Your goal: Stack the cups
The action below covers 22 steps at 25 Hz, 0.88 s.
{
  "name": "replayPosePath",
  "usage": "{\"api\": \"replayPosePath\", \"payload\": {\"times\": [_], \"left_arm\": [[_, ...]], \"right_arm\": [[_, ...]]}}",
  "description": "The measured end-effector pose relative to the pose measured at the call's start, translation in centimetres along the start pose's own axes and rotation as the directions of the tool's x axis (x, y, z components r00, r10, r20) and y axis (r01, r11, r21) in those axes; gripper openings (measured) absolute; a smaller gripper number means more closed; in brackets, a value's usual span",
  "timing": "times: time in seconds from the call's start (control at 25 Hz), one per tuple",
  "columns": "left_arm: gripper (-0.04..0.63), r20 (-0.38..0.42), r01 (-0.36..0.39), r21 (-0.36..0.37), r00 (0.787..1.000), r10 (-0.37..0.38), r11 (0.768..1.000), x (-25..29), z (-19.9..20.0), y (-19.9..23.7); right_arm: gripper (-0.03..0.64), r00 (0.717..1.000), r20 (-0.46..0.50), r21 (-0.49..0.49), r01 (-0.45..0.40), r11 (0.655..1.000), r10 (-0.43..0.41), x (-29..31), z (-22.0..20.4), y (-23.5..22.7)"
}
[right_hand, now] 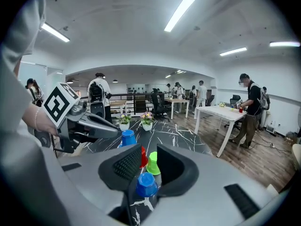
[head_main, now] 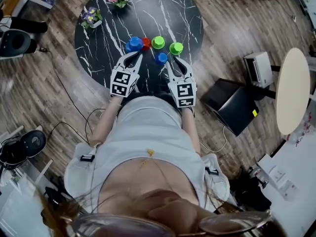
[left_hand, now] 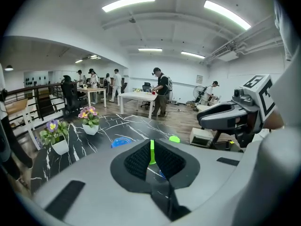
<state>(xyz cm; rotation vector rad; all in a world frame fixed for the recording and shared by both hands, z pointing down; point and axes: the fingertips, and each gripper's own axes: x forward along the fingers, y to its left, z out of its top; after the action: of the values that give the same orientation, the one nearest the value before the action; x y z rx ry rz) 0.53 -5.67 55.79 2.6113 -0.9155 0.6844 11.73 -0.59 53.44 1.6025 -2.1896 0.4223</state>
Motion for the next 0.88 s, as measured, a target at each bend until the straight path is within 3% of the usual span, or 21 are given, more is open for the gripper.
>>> {"api": "replayPosePath", "payload": {"times": [0.36,0.88], "left_arm": [[0.037,0.019,0.03,-0.071,0.999,-0.029,0.997,-0.2,0.0,-1.7],[0.037,0.048,0.018,-0.125,0.999,-0.012,0.992,-0.4,0.5,-2.6]], "right_arm": [[0.106,1.0,-0.006,-0.018,-0.013,1.0,0.012,0.6,-0.1,-1.7],[0.114,0.999,-0.043,-0.042,-0.033,0.999,0.031,1.7,-0.9,-3.9]]}}
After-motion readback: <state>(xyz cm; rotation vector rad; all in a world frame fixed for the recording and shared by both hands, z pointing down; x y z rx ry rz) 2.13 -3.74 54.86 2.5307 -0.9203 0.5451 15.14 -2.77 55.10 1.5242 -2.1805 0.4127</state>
